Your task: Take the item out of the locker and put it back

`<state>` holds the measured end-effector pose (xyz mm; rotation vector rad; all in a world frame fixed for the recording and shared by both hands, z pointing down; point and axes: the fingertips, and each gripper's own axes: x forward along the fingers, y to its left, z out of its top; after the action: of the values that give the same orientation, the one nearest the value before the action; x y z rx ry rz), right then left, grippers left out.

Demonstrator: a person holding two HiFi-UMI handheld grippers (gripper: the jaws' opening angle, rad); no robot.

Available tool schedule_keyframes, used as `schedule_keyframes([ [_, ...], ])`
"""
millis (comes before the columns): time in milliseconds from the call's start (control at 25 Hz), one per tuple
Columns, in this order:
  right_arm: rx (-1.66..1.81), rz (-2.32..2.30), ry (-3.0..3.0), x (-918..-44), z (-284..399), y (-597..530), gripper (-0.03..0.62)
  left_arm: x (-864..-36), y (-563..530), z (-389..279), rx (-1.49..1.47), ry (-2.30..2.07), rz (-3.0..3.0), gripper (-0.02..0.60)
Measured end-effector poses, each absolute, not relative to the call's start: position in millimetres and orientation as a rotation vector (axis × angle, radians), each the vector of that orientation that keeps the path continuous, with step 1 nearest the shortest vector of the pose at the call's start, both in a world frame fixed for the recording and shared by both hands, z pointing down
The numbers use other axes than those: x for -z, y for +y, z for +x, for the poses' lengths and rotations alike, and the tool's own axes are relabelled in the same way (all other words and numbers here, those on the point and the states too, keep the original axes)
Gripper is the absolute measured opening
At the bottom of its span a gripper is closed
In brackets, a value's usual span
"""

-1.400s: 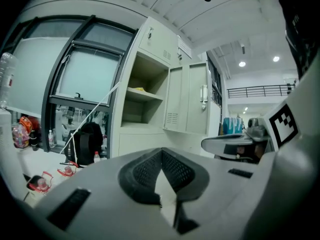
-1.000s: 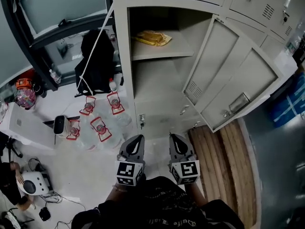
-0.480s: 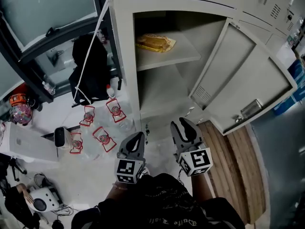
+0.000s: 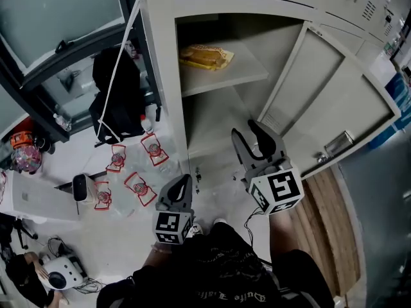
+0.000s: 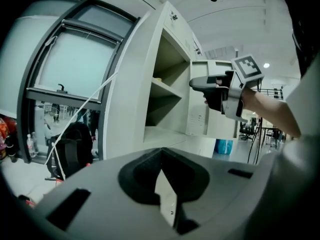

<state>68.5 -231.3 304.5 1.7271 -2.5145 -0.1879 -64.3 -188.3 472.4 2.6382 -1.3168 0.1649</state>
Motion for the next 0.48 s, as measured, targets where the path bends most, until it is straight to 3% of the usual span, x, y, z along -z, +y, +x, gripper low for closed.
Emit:
schedule_keyframes([
  [480,0.323,1.553,-2.471,-240,57,-305,0.202,-460,-198,-57,-0.147,-1.433,2.576,0.008],
])
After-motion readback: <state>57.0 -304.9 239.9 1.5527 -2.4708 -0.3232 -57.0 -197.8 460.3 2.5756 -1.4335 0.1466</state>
